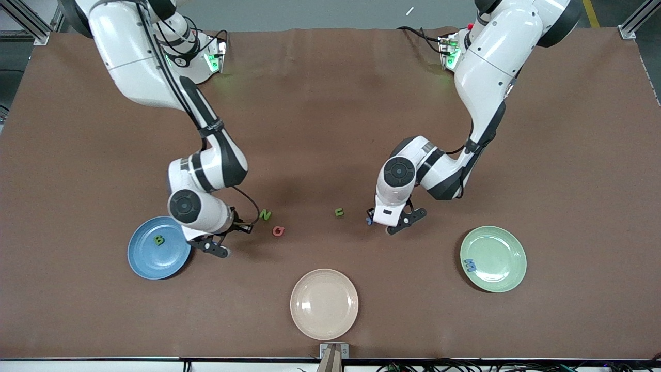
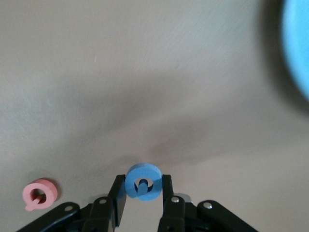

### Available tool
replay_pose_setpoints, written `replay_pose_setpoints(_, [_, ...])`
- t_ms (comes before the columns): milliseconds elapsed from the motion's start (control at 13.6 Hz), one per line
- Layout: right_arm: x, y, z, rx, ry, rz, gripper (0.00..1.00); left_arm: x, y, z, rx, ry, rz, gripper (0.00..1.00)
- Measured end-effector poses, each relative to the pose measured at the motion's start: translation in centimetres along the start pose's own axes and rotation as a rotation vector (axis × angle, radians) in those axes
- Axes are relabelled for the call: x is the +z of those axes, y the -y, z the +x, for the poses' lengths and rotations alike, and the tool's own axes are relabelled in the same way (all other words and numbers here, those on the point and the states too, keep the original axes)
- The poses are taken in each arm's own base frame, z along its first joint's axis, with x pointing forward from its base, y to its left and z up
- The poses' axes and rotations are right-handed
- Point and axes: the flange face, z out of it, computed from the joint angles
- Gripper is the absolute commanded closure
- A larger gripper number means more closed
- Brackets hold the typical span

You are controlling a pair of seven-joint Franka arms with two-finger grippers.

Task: Sort uppercase to blue plate, lowercase to green plate
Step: 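Drop the c on the blue plate while the left gripper drops the p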

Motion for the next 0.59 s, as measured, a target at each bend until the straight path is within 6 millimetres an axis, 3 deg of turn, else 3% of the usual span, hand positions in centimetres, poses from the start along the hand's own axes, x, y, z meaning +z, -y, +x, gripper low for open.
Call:
replay_pose_setpoints(221, [-3.3,-4.4,3.6,-0.042,-0.013,0.012,0.97,-0.1,-0.5,-1.0,-0.023,0.005,-0.003,0.37])
replay_pose_setpoints(441, [-3.8,-9.6,6.7,-0.084,-0.041,-0.032,0.95,-0.2,-0.7,-1.4,-0.032,0.007,-0.006,0.44])
replay_pose_setpoints(588, [-3.8,-13.0,8.7,-0.098,-0.076,-0.064,0.92,-0.3,-0.7,-1.5,-0.032,0.007,-0.007,0.55])
